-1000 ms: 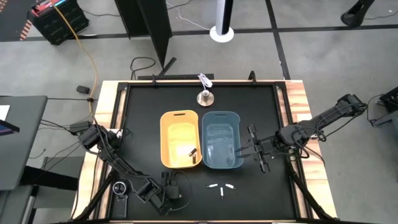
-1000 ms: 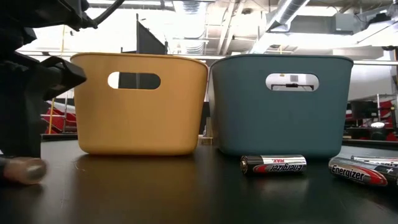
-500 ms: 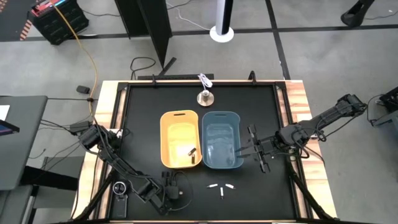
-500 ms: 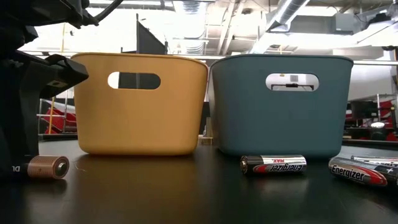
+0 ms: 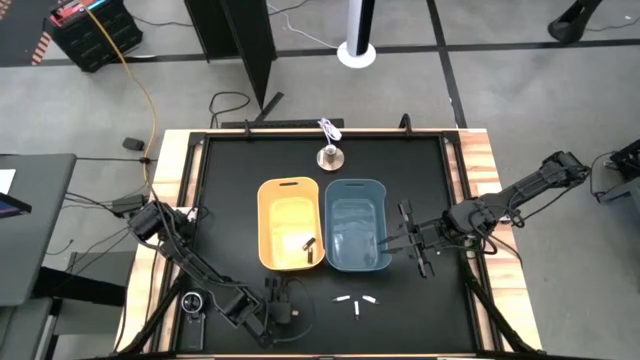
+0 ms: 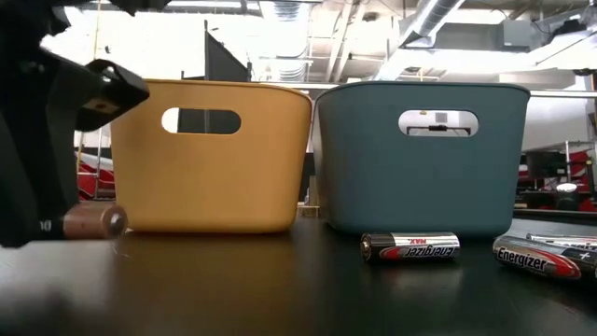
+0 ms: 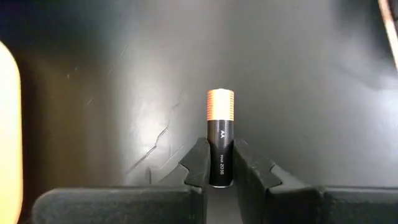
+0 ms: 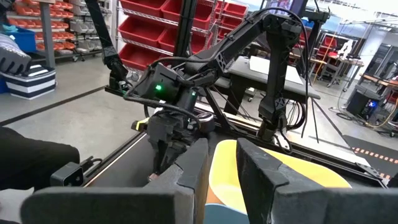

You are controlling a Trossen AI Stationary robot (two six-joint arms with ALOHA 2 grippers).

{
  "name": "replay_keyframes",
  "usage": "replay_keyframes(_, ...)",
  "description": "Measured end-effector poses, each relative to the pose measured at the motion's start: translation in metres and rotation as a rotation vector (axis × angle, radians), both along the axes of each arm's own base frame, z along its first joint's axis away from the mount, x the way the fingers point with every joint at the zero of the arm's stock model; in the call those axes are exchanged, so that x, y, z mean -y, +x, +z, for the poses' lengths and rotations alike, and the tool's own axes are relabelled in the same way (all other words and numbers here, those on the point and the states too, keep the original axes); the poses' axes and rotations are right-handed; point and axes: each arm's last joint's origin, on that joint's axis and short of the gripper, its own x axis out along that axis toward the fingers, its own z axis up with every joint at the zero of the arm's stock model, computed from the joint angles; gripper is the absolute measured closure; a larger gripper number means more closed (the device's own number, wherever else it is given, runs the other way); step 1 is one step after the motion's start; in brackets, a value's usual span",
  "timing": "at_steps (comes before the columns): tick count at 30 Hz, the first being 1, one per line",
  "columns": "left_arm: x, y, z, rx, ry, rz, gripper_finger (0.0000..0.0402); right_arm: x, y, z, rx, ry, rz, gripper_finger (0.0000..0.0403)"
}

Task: Sort batteries
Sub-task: Put the black battery into the orange bin

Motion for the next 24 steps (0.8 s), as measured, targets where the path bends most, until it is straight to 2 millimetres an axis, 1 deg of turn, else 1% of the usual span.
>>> replay_keyframes(5,0.004,0.005,0.01,0.018,0.007,-0.029,0.0362,0.0,0.0,0.0,0.0,0.0,0.0,0.03)
replay_keyframes(8,0.006,0.006,0.021,0.042,0.016,-0.041,0.0362,0.0,0.0,0.0,0.0,0.0,0.0,0.03)
replay_keyframes(15,-0.003,0.0,0.065,0.17,0.026,-0.049,0.0362,0.0,0.0,0.0,-0.001,-0.001,0.0,0.03)
replay_keyframes(24,-0.021,-0.017,0.125,0.32,0.011,-0.106,0.0362,0.0,0.0,0.0,0.0,-0.001,0.0,0.03)
